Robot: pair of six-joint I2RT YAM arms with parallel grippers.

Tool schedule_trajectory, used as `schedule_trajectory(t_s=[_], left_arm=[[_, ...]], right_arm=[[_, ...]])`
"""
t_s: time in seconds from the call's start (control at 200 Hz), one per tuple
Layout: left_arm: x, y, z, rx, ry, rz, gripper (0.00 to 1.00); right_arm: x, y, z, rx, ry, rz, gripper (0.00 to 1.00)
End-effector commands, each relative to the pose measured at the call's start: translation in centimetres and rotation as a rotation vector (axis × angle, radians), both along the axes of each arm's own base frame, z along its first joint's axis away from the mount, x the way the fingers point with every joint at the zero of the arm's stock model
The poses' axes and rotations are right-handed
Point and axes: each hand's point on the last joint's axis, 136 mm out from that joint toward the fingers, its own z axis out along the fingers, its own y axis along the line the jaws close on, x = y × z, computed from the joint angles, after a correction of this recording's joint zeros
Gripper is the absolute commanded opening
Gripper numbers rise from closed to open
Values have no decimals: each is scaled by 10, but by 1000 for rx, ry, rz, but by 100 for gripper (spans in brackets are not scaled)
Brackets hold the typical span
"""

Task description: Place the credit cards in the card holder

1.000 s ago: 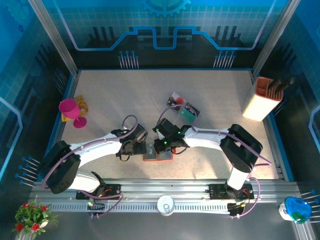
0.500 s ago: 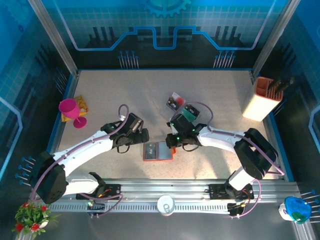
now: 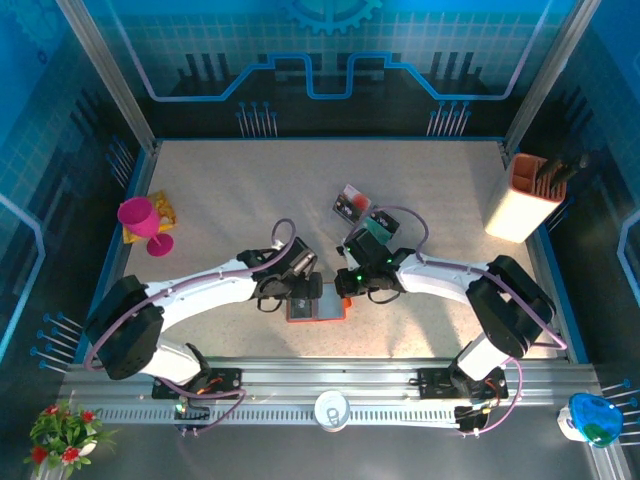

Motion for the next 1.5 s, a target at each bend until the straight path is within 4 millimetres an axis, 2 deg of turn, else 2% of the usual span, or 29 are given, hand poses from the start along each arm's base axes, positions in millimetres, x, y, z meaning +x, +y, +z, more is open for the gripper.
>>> schedule_trajectory(t_s=[0.0, 0.49, 1.001, 1.171, 1.246, 1.331, 1.496], left_arm=[[2, -10, 3, -10, -2, -15, 99], [-8, -6, -18, 30, 20, -48, 99], [-13, 0, -42, 90, 51, -73, 99], [-17, 10, -49, 143, 72, -53, 99], [-20, 14, -52, 152, 82, -40, 99], [-21, 16, -54, 152, 87, -26, 99], [-23, 18, -57, 148, 88, -5, 99]], right_arm=[[2, 4, -3, 12, 9, 16, 6], [-6, 18, -31, 14, 77, 19, 4], [-7, 18, -33, 22, 86, 8, 4], [-4, 19, -18, 47, 60, -1, 4], [-2, 17, -11, 51, 49, -9, 6], [-2, 16, -5, 55, 41, -14, 13], [-3, 15, -5, 57, 48, -26, 26]])
